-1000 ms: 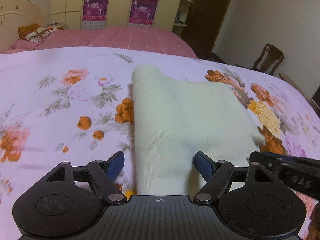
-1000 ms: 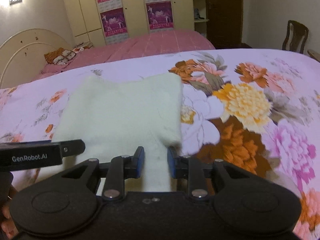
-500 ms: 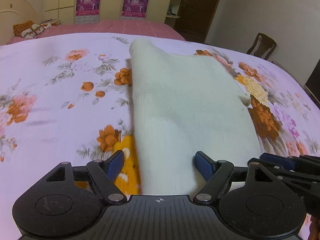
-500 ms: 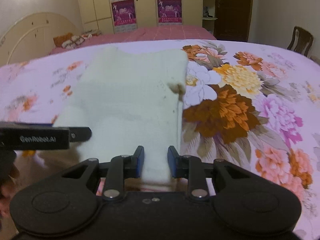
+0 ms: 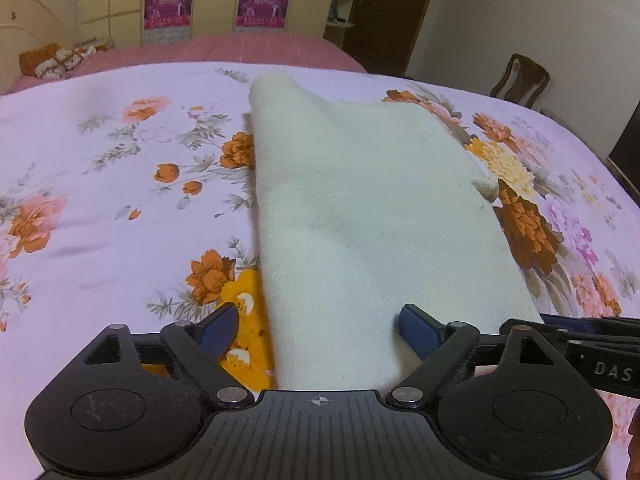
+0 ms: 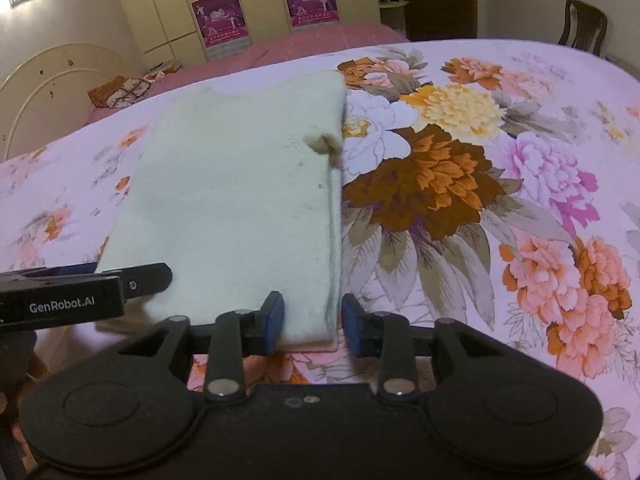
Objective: Fold small clothes
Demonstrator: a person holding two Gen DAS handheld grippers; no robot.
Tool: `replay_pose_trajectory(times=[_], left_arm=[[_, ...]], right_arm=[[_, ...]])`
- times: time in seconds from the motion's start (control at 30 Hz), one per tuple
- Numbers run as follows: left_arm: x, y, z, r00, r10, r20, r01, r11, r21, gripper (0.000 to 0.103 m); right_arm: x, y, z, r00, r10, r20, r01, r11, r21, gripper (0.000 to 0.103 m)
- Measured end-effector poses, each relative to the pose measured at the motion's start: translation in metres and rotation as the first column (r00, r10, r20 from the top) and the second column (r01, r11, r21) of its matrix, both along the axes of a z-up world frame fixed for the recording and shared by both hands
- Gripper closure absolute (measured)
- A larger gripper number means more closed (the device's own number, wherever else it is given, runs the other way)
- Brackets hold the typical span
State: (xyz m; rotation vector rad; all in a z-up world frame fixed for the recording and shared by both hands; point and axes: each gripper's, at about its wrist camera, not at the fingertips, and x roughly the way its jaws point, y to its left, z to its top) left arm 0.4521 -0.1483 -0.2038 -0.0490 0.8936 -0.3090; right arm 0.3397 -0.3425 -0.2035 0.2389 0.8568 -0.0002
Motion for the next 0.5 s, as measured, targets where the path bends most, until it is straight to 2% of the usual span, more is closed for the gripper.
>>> replay_pose_trajectory(times=[0.13, 0.2, 0.27, 0.3, 0.37, 0.5], left_arm=[[0.012, 0.006, 0.010, 1.000, 0.026, -0.006, -0.026, 0.999, -0.034, 0.015], [0.019, 0.010, 0.015, 0.999, 0.045, 0.011, -0.045, 0.998, -0.048, 0.015], [0.031, 0.013, 0.016, 0.999, 0.054, 0.001, -0.054, 0.997, -0.060, 0.015], [0.037, 0.014, 0.015, 0.998, 0.064, -0.005, -0.064, 0.996, -0.068, 0.015], [0.048, 0.017, 0.014, 0.996, 0.084, -0.017, -0.085, 0.992, -0.098, 0.015], [0.066, 0.016, 0.007, 0.995, 0.090, -0.030, -0.093, 0.986, -0.138, 0.015]], right_arm=[[0.005, -0.009, 0.010, 1.000, -0.004, -0.013, 0.004, 1.000, 0.029, 0.053], [0.009, -0.014, 0.018, 1.000, 0.000, 0.013, 0.000, 0.999, 0.041, 0.051], [0.018, -0.020, 0.023, 0.999, -0.009, 0.035, 0.007, 0.997, 0.076, 0.040], [0.024, -0.024, 0.024, 0.999, -0.018, 0.043, 0.014, 0.994, 0.106, 0.038], [0.039, -0.029, 0.023, 0.999, -0.023, 0.039, 0.017, 0.988, 0.153, 0.037], [0.064, -0.035, 0.018, 0.999, -0.023, 0.048, 0.013, 0.982, 0.188, 0.037]])
